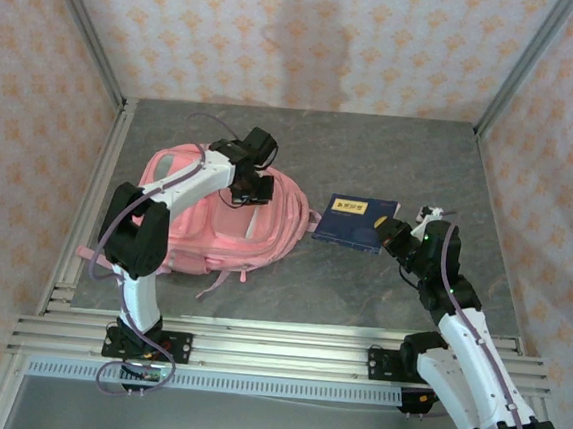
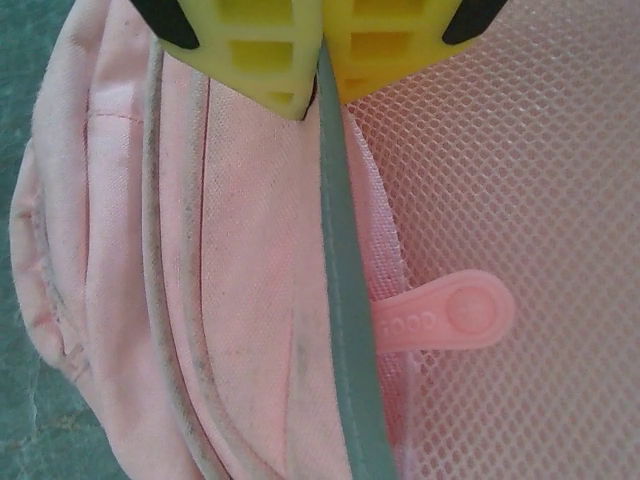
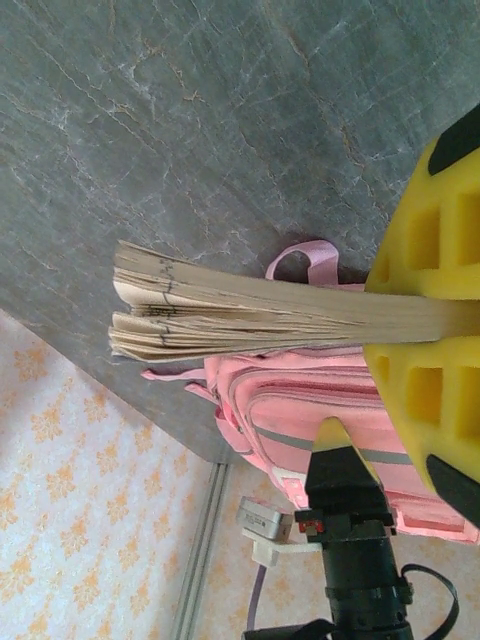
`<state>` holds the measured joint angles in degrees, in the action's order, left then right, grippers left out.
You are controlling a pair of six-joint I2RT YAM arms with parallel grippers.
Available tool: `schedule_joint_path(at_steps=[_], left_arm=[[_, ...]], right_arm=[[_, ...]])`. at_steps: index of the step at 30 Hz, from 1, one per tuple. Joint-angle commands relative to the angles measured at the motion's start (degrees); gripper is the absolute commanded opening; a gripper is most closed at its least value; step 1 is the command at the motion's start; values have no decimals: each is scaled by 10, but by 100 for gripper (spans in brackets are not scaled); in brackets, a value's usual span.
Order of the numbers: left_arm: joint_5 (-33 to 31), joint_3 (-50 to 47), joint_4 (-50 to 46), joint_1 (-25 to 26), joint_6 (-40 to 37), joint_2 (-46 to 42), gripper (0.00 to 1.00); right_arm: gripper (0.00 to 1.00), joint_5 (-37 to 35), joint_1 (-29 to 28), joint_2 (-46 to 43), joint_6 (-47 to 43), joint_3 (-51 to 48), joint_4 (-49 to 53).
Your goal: Pack books, pencil case, and school supplies into a backpack
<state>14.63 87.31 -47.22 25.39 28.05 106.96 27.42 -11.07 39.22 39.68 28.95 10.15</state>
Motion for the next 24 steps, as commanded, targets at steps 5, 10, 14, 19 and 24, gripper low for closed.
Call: schedule_joint_path(at_steps=[5,10,14,19,24], left_arm=[[9,86,-84,-2,-49,-79,0],[22,129,-124,-7,-68,-144,0],[40,150,-147,-11,-88,-184,0],[46,177,-169,-15,-116,-200,0],[89,189,-159,-32,-114,-210,0]], right_arm=[[0,-16,1,-5,-17,33,-10],[0,-10,1,-1,-10,37,-23],[0,22,2,12,6,42,-49],[0,79,1,33,32,42,-101],[0,118,1,29,48,39,-135]])
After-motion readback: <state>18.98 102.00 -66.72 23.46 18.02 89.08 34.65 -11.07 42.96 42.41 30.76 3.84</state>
